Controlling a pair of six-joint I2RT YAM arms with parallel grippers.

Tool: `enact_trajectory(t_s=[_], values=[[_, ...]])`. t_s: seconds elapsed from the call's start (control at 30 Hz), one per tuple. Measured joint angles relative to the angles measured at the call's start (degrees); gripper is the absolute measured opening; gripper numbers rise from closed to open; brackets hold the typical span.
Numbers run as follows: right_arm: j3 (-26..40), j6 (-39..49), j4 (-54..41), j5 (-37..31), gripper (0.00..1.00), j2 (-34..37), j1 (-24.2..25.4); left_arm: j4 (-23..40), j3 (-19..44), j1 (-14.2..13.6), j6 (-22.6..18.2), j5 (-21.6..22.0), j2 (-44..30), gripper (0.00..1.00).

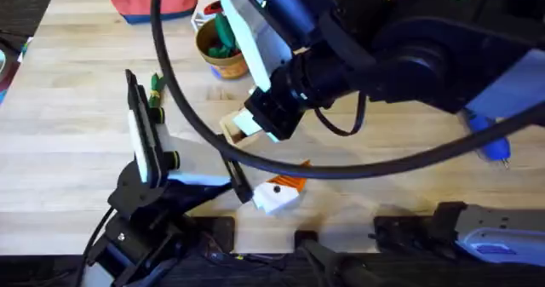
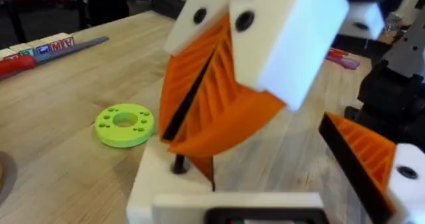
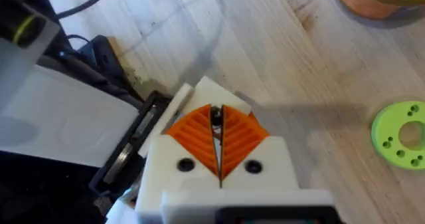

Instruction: Pick up the gripper from the table and insert it into the empty holder that is missing its gripper. Then pick up a screw, insert it into the mounting hole, and use the screwdriver to tighten it. Finally, clean up the table by picking up the vegetable and placing it into the bucket.

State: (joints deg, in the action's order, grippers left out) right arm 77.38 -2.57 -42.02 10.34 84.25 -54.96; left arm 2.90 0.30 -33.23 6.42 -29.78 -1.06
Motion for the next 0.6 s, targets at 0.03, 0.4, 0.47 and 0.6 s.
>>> enact_trajectory(t_s=[0.03, 0.4, 0.47, 0.6], values=[[0.0, 0.0, 0.0, 0.0, 0.003, 0.0, 0.0, 0.0, 0.0, 0.0, 0.0, 0.0, 0.0, 0.988], [0.1, 0.0, 1.6, 0.0, 0.003, 0.6, -0.4, 0.0, 0.0, 0.0, 0.0, 0.0, 0.0, 0.987], [0.1, 0.0, 1.8, 0.0, 0.003, 0.9, -0.5, 0.0, 0.0, 0.0, 0.1, -0.1, 0.0, 0.987], [0.2, 0.0, 1.6, 0.0, 0.003, 0.9, -0.5, 0.0, 0.0, 0.0, 0.0, -0.2, 0.0, 0.987]])
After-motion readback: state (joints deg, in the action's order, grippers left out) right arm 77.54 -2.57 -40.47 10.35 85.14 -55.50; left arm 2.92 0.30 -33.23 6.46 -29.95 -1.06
